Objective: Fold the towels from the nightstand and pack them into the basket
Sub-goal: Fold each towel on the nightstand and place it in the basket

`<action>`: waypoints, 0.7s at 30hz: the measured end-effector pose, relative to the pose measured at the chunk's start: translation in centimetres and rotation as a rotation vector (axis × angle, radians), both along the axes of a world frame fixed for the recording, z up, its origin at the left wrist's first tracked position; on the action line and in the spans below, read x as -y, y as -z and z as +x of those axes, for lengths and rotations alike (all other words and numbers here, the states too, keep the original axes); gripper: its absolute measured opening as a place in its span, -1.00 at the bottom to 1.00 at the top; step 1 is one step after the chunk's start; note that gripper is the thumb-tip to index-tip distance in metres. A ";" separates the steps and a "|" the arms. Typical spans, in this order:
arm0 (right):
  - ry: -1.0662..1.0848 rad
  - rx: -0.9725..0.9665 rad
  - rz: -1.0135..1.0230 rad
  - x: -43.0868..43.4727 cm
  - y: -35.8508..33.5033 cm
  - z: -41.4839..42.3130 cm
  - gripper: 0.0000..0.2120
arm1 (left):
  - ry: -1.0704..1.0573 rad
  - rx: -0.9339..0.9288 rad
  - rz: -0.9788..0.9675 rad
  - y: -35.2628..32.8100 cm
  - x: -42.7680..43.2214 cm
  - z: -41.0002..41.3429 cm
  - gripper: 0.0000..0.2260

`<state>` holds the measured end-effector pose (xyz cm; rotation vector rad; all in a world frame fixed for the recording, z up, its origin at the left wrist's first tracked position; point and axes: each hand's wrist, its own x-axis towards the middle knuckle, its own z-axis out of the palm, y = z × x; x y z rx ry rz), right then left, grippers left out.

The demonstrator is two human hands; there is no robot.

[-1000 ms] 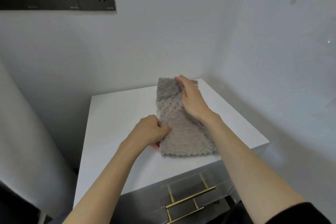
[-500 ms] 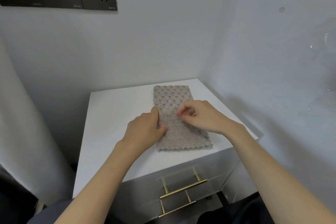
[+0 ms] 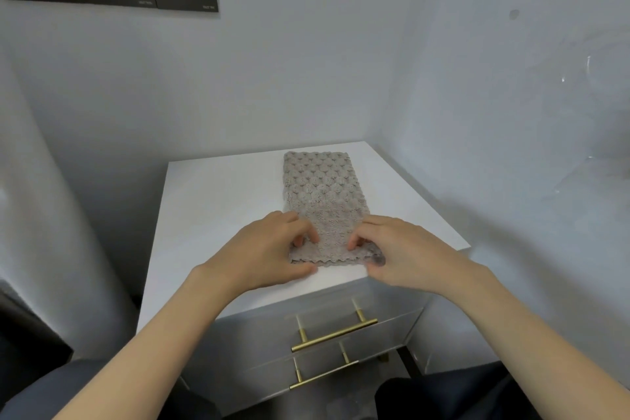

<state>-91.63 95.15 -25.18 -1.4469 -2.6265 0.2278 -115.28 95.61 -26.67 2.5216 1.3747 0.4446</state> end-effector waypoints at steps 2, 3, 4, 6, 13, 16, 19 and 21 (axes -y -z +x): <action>-0.005 0.019 0.051 -0.1 0.6 -0.2 -0.68 | -0.007 -0.024 0.039 0.2 0.2 0.1 -0.69; -0.005 0.020 0.073 -0.2 0.9 -0.3 -0.66 | -0.011 -0.032 0.051 0.3 0.3 0.1 -0.68; -0.003 0.014 0.089 -0.4 1.1 -0.4 -0.64 | -0.017 -0.039 0.056 0.3 0.3 0.1 -0.67; 0.007 -0.029 0.092 -0.8 1.3 -0.3 -0.64 | -0.031 -0.052 0.048 0.3 0.3 0.3 -0.65; 0.139 -0.314 -0.030 -1.5 1.1 -0.2 -0.79 | -0.056 -0.061 0.030 0.5 -0.2 0.6 -0.63; 0.164 -0.358 -0.060 -1.7 0.8 -0.1 -0.81 | -0.067 -0.034 0.025 0.5 -0.5 0.5 -0.68; 0.200 -0.425 -0.117 -1.9 0.6 0.1 -0.80 | -0.101 0.058 0.036 0.4 -1.1 0.1 -0.81; 0.226 -0.445 -0.159 -2.1 0.5 0.2 -0.77 | -0.158 0.133 -0.020 0.3 -1.6 -0.4 -0.80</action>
